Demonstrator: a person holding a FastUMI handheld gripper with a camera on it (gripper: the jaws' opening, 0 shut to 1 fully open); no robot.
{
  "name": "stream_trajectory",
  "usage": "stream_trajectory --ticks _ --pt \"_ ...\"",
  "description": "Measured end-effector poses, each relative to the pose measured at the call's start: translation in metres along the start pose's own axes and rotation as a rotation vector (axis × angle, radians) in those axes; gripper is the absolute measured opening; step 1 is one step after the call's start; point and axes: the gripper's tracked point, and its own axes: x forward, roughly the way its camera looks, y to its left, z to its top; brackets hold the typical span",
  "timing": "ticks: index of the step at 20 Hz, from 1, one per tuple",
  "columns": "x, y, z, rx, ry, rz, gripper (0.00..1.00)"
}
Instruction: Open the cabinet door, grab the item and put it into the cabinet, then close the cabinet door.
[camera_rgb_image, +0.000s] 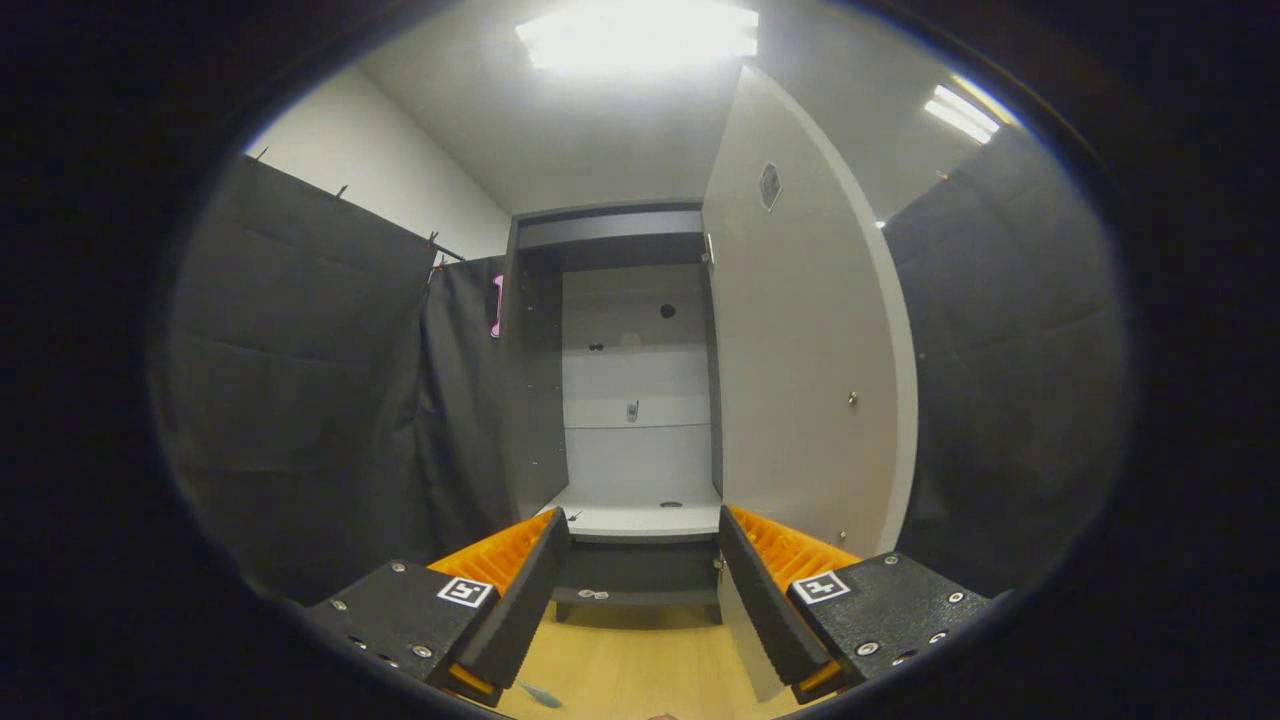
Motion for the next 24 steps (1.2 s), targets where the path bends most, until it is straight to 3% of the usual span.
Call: stream_trajectory --ticks 10,24 --pt "0.011 0.053 -0.097 0.074 0.02 -0.003 0.93" --pt "0.01 0.112 -0.272 0.011 0.28 0.022 0.93"
